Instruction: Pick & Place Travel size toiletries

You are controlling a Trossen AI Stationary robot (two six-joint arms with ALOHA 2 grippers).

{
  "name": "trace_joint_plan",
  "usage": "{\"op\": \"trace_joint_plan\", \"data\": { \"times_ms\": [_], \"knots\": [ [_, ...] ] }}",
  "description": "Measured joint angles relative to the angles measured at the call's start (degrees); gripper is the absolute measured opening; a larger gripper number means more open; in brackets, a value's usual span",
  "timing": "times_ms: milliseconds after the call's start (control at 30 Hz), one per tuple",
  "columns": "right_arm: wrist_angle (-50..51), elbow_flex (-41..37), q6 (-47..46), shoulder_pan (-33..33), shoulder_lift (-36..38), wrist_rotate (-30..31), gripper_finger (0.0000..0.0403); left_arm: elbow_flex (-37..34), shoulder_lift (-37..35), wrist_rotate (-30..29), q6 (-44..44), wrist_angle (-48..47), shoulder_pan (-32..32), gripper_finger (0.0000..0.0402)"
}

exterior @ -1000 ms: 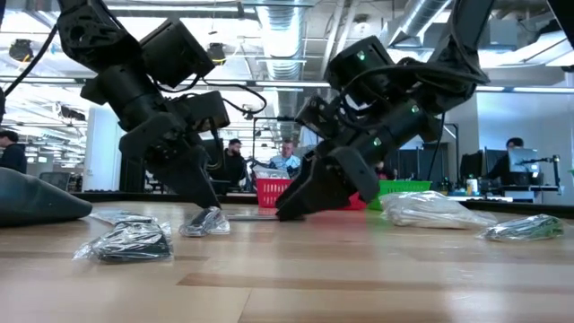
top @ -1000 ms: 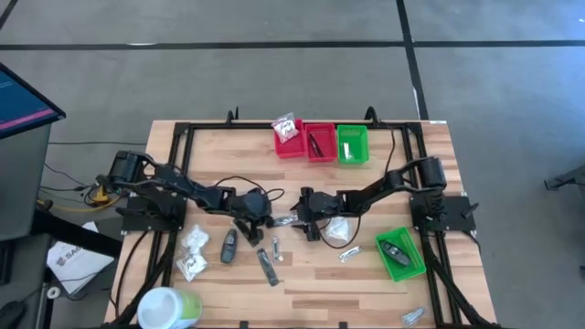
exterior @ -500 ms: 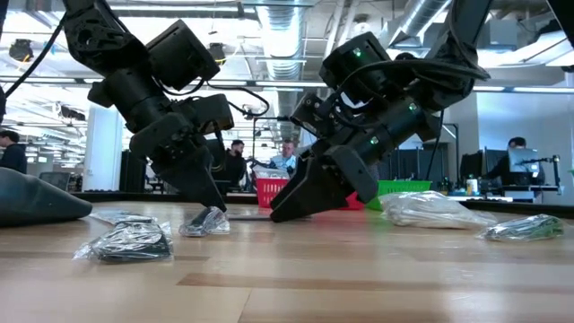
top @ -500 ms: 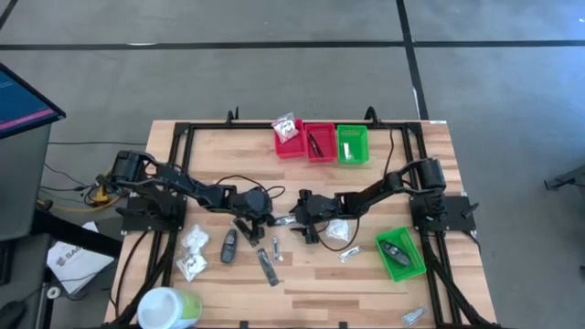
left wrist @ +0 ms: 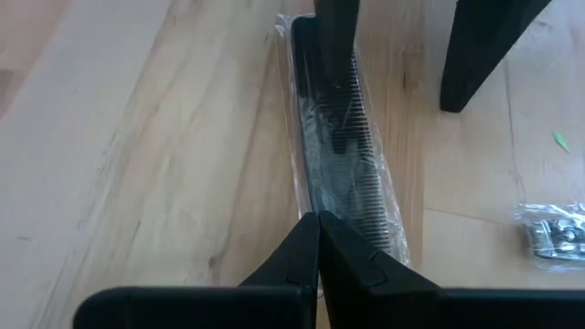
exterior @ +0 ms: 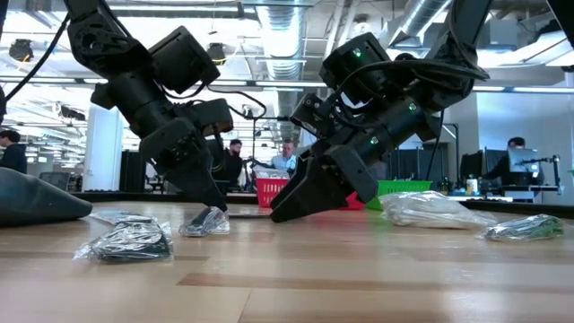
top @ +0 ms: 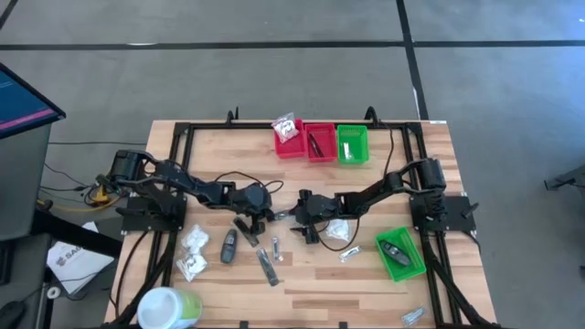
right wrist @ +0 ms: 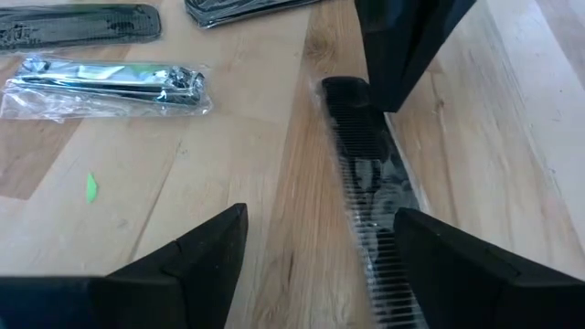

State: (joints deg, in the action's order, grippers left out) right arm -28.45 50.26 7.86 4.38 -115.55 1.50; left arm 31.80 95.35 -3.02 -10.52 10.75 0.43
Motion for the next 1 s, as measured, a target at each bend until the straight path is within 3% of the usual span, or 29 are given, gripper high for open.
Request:
{"op": "trace_joint_plan", "data": {
  "times_ms": [433, 1000],
  "knots": [
    [-0.5, -0.1, 0.2, 0.2, 0.0, 2.6, 0.0268, -0.6, -3.2, 0.5, 2.6, 0.8, -3.9, 0.0001],
    [-0.7, -0.1, 0.1, 0.2, 0.0, 3.0, 0.0268, -0.6, -2.9, -1.2, 2.8, 3.3, -3.7, 0.0001]
  ]
}}
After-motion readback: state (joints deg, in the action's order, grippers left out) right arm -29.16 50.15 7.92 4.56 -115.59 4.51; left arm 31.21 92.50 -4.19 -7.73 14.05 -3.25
